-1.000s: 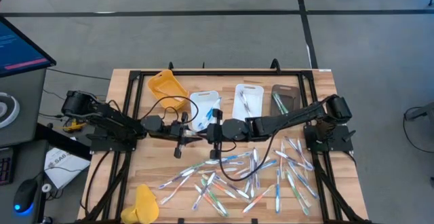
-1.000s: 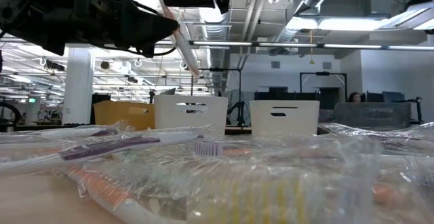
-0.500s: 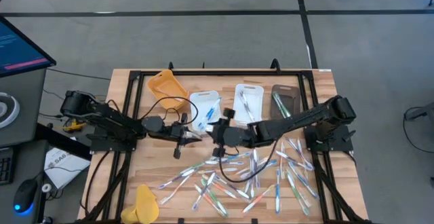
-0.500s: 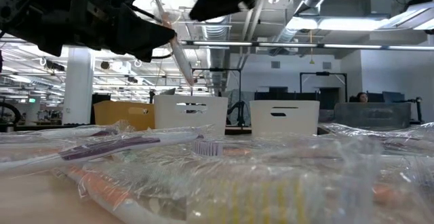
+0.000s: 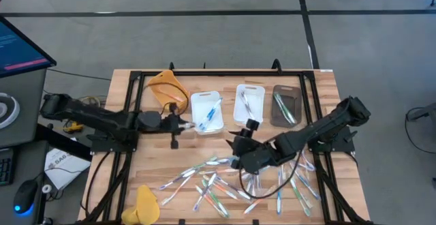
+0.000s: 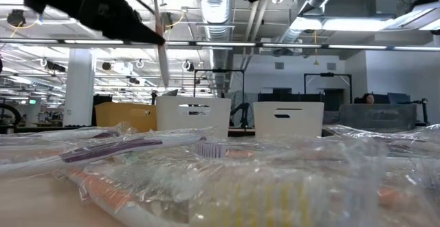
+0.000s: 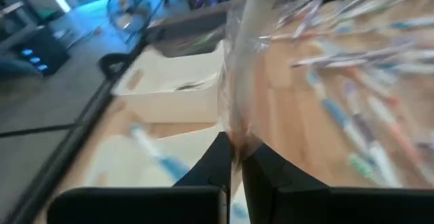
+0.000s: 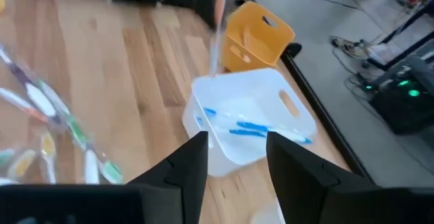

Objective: Pick & Place Toothbrushes
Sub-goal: Put the orange toothbrush into the orange bin

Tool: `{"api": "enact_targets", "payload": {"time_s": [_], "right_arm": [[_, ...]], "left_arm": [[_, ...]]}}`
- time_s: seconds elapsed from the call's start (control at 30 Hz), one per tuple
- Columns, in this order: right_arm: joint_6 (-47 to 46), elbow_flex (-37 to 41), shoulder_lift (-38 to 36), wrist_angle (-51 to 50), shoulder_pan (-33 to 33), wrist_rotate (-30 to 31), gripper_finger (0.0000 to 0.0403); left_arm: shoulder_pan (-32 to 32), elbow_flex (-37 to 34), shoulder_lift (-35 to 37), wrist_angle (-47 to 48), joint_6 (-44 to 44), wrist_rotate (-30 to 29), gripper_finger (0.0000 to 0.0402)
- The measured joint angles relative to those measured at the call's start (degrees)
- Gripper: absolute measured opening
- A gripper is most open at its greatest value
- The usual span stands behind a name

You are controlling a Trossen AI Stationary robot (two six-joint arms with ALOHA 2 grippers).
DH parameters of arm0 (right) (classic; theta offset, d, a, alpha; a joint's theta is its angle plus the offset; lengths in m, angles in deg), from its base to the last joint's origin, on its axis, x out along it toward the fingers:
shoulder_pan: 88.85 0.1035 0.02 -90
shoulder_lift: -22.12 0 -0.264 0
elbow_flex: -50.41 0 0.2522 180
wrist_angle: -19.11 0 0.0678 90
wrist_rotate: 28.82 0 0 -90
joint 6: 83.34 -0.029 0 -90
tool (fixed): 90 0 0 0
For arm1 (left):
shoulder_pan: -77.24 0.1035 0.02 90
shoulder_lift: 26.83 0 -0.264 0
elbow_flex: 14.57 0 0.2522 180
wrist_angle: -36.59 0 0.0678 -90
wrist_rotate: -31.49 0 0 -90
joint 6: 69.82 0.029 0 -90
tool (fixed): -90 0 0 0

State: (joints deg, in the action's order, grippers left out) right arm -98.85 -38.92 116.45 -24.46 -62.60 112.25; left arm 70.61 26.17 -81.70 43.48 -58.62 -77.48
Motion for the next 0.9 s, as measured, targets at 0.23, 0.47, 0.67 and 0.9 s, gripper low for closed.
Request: {"api": "enact_targets", "payload": {"time_s": [0.23,0.47,0.67,0.9], "right_arm": [[-6.98,0.01,0.5,-8.66,0.26,3.15,0.0139],[-14.23,0.0,0.5,-14.78,0.27,3.61,0.0142],[-14.55,0.05,0.5,-15.21,0.36,3.59,0.0143],[-15.75,2.41,0.52,-14.46,-0.14,3.54,0.0137]], "left_arm": [[0.02,13.9,-1.6,17.32,1.03,-2.65,0.0007],[5.67,25.72,-6.63,35.53,11.69,-16.23,0.0007],[17.08,31.2,-8.74,44.0,20.91,-16.6,0.0007],[31.14,31.86,-10.95,48.42,33.89,-15.08,0.0007]]}}
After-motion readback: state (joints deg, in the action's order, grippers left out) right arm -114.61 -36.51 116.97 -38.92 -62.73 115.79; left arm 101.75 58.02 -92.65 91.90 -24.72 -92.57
